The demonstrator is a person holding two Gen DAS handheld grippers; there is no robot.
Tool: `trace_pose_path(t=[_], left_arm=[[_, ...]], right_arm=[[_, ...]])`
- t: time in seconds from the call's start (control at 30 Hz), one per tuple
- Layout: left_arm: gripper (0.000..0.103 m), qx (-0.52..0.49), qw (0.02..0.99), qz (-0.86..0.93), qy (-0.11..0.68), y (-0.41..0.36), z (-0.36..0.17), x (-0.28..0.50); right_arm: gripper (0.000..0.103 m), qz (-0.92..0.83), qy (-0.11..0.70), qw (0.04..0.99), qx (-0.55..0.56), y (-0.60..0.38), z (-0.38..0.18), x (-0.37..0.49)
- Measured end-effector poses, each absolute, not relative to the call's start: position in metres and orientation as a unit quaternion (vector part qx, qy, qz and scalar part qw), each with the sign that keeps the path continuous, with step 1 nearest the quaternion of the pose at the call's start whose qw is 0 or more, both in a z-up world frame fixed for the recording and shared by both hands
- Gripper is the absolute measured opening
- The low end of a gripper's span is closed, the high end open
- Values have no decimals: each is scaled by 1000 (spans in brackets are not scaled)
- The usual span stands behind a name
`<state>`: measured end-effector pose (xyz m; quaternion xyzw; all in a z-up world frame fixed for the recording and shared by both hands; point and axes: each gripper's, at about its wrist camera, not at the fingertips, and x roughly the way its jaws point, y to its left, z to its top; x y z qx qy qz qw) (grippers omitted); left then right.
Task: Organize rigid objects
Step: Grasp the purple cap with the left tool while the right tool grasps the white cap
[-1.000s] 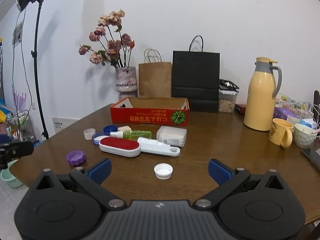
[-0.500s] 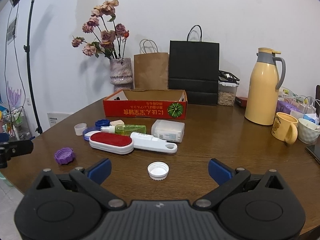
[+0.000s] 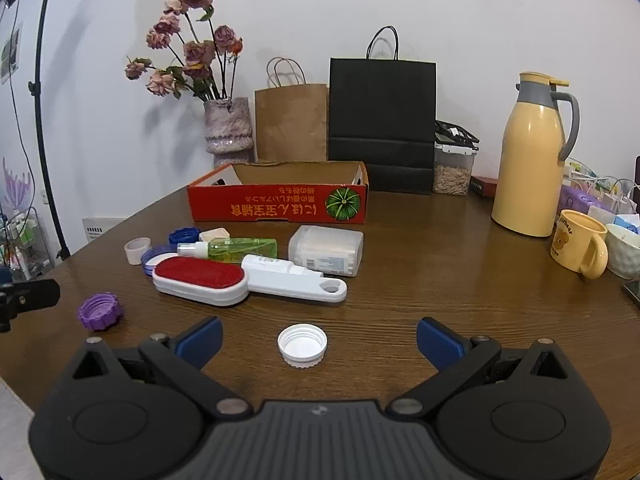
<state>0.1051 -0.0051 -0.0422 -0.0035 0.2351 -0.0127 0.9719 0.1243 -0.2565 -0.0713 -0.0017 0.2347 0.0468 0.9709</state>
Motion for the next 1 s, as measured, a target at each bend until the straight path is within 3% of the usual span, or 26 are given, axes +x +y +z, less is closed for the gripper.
trace_pose_path(t=[0.87, 1.0], left_arm=[[103, -15, 948, 27, 317, 19, -99, 192], [93, -15, 945, 31, 324, 19, -104, 198]], right_arm=[[103, 40, 302, 952, -5, -249, -118, 208], [103, 39, 307, 951, -9, -249, -123, 214]])
